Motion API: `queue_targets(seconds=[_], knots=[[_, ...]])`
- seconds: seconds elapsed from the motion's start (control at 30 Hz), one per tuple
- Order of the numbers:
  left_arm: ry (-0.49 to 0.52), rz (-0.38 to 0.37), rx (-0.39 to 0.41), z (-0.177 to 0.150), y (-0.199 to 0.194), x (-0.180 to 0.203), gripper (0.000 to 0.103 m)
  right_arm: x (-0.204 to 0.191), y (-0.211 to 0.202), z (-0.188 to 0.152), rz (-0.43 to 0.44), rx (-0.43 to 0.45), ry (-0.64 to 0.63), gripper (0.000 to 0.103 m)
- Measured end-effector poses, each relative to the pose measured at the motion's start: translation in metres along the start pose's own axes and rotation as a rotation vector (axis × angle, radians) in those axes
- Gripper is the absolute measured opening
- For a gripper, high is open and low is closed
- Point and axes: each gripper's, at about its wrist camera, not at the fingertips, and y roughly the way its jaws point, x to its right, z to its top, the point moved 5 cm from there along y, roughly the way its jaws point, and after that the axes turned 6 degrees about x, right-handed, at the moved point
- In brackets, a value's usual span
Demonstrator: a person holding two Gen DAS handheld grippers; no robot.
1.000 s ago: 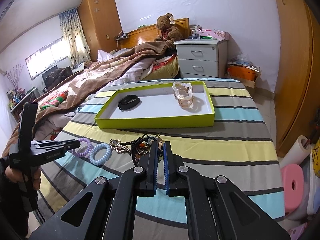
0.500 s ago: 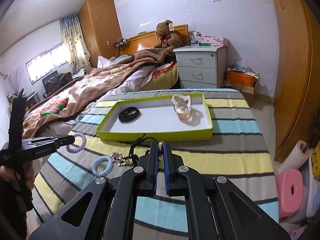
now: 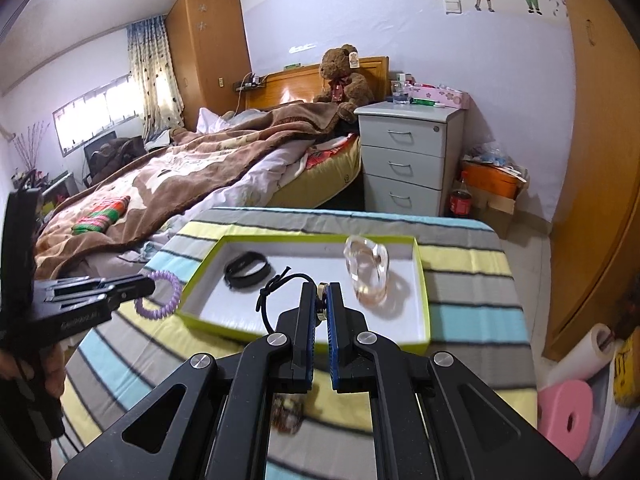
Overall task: Organize jewelry
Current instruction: 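Carry both hair ties into the green box and open both tools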
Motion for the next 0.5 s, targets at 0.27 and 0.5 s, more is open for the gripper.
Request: queue_targets(seconds=[0.27,0.5], knots=[[-0.022,-0.018,-0.031,0.008,0.033,0.008,0.011,0.008,0.066,0.014,-0.002,-0.098,-0.017,0.005],[-0.032,-0.027,-0.068,0.008,0.060,0.009,0.011,0.004,0.113,0.011,0.003,-0.187,-0.044,0.005]])
